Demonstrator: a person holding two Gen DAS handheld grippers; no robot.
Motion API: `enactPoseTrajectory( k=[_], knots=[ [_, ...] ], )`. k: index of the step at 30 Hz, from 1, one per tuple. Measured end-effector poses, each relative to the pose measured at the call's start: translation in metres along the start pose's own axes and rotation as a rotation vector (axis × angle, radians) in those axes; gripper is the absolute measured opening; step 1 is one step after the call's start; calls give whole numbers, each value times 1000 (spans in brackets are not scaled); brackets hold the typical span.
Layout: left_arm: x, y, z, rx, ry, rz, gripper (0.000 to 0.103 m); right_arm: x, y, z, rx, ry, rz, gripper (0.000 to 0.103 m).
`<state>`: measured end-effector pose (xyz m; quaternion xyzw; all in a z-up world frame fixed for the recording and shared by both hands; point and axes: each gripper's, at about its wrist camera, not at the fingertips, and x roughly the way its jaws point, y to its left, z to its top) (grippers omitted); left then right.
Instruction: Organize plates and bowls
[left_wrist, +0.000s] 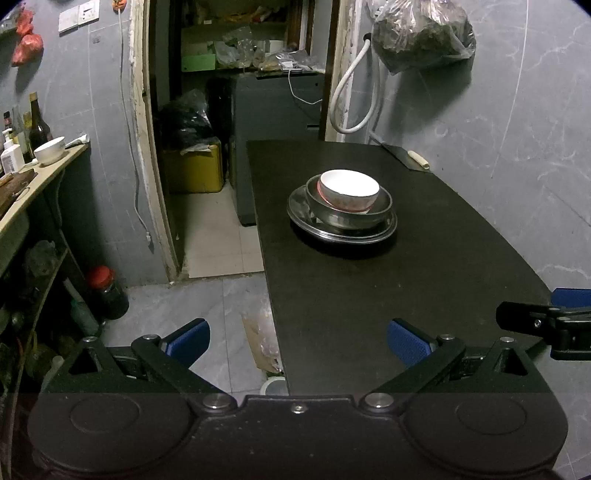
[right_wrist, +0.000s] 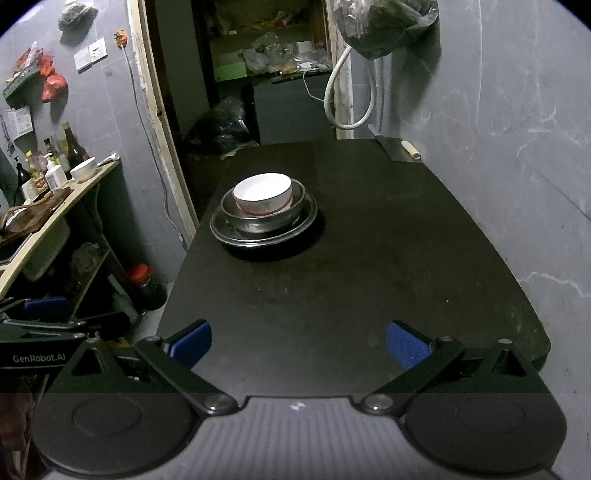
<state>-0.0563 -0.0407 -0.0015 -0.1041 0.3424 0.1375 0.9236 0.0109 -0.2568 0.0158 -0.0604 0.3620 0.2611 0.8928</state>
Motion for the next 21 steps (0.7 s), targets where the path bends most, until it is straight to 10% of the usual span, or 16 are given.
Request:
enactPoseTrajectory(
  k=[21],
  knots=[
    [2,2,1,2,11,-11,102,1,2,1,2,1,-7,103]
  ],
)
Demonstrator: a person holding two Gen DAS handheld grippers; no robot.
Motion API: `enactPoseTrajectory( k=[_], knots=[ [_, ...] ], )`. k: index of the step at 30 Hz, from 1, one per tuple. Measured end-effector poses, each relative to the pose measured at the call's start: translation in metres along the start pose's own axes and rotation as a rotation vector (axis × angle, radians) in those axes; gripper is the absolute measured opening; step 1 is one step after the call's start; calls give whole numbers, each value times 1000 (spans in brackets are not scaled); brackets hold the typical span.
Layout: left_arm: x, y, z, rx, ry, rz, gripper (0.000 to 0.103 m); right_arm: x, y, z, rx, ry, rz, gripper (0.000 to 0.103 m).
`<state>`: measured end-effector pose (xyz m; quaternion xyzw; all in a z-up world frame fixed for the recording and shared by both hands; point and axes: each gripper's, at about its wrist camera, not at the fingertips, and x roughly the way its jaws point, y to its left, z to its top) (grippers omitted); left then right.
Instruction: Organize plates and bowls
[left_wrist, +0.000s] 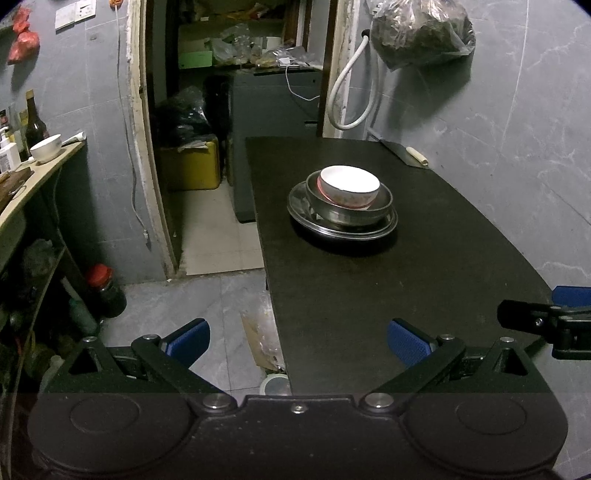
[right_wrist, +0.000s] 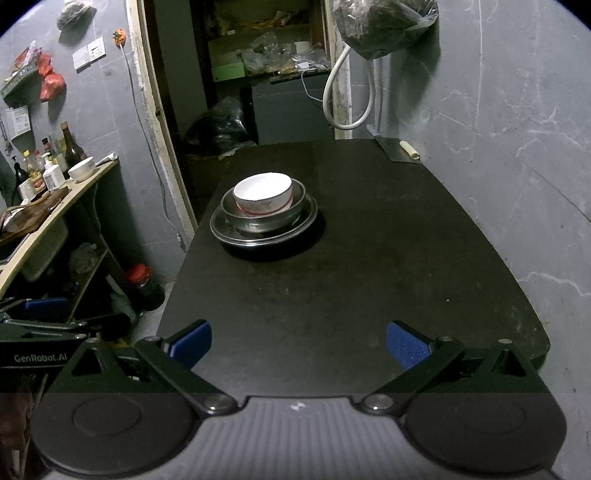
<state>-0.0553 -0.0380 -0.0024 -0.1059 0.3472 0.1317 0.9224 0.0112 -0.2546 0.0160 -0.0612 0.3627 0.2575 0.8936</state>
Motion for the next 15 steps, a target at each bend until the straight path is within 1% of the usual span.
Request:
enactPoseTrajectory(
  k=[15],
  knots=[
    [3,4,-1,-1,8,-6,102,4,5,-1,-2,8,-7,103]
  ],
)
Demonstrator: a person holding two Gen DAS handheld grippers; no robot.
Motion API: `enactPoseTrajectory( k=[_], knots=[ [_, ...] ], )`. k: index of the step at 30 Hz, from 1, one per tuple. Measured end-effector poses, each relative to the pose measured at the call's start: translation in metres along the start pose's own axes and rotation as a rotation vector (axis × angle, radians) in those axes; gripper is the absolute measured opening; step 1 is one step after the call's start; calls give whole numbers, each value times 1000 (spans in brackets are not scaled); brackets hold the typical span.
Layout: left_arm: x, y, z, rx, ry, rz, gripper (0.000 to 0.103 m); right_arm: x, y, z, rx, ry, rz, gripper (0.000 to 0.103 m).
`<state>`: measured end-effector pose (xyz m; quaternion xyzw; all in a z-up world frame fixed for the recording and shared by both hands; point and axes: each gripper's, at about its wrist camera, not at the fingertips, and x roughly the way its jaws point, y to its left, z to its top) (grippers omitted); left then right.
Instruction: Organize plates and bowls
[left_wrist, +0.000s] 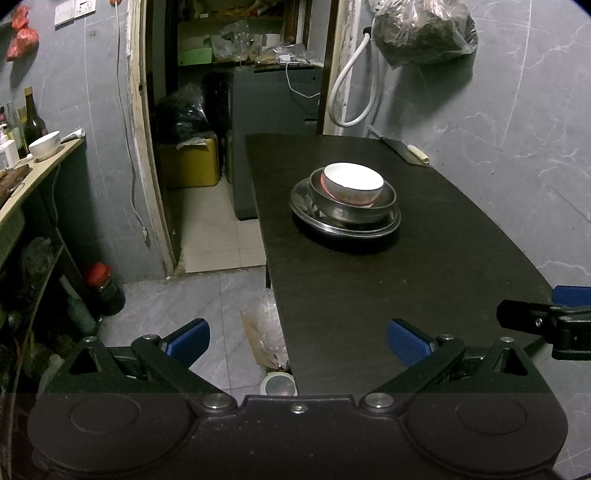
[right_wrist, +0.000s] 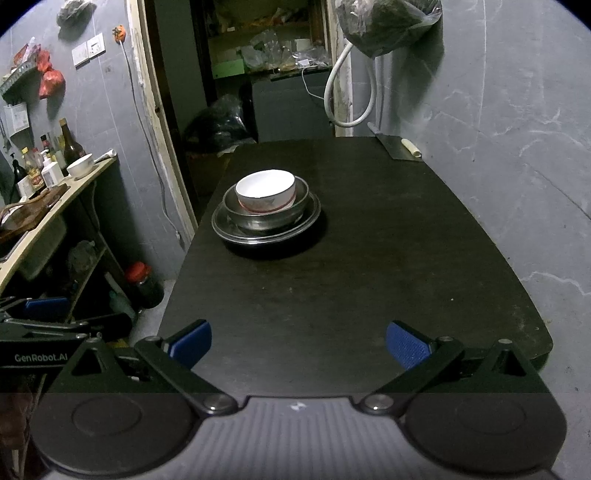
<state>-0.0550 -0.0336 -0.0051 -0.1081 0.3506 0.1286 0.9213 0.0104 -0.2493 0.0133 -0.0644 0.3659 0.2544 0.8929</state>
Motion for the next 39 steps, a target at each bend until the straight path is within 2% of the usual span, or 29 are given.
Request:
enactPoseTrajectory(
  k=[39],
  knots=[
    [11,11,3,-18,12,-2,102,10,4,5,-5,23,-2,103]
  ],
)
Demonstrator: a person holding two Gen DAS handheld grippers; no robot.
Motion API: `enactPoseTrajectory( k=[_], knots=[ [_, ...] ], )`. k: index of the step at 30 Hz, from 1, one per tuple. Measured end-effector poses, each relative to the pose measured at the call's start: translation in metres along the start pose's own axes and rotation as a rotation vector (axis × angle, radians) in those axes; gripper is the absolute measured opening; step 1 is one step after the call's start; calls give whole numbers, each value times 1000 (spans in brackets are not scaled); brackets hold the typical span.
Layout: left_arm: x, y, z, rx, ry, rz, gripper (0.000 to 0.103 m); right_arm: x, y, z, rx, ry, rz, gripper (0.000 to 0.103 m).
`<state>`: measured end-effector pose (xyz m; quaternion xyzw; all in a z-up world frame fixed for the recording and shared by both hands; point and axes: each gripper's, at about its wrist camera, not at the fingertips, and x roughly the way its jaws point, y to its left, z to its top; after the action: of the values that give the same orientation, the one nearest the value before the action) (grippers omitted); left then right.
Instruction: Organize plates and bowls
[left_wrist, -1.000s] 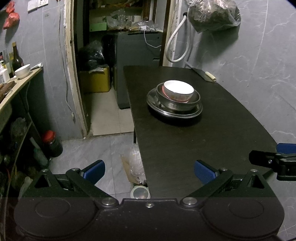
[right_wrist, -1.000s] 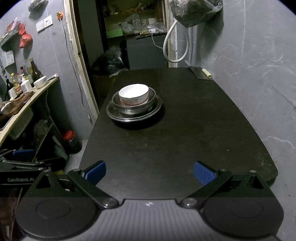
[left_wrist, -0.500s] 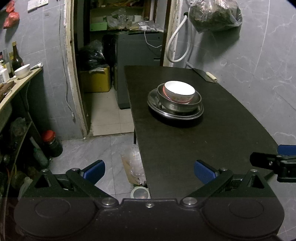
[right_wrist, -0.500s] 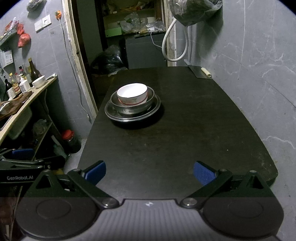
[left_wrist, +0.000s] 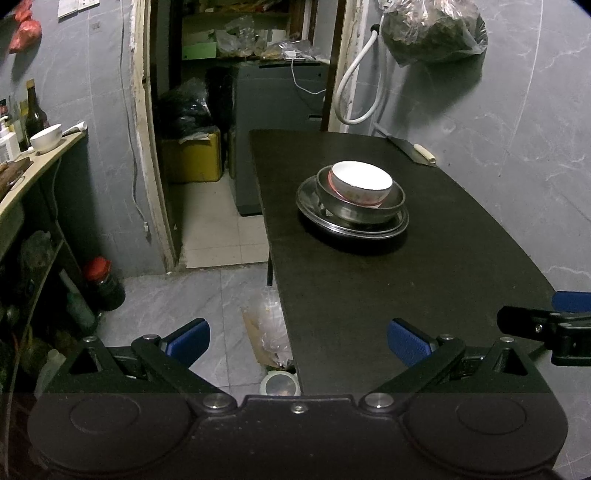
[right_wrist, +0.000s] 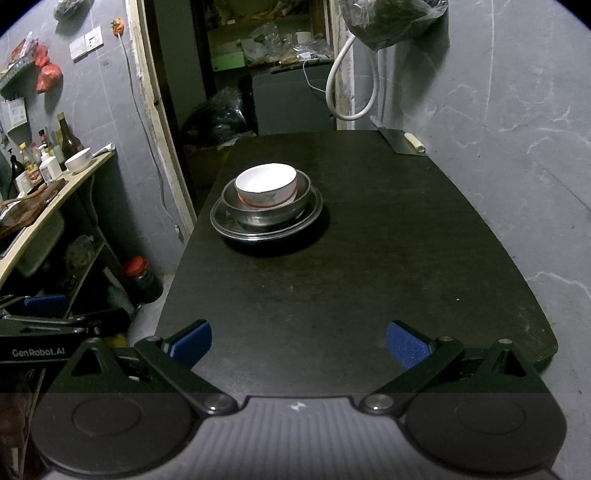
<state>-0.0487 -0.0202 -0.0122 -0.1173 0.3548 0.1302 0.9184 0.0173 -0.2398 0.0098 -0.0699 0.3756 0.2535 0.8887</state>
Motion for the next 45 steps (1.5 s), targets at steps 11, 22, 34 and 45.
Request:
enactPoseTrajectory(
  k=[11,22,34,45],
  knots=[
    [0,0,0,0,4,0,102,1,0,1,1,2,-1,103],
    [0,0,0,0,4,0,102,1,0,1,2,2,-2,103],
    [0,2,-3,-6,7,-5,102,2,0,0,3,4,-2,103],
    [3,5,-3,-37,27,-4,102,5,-2,-2,8,13,-3,103]
  ],
)
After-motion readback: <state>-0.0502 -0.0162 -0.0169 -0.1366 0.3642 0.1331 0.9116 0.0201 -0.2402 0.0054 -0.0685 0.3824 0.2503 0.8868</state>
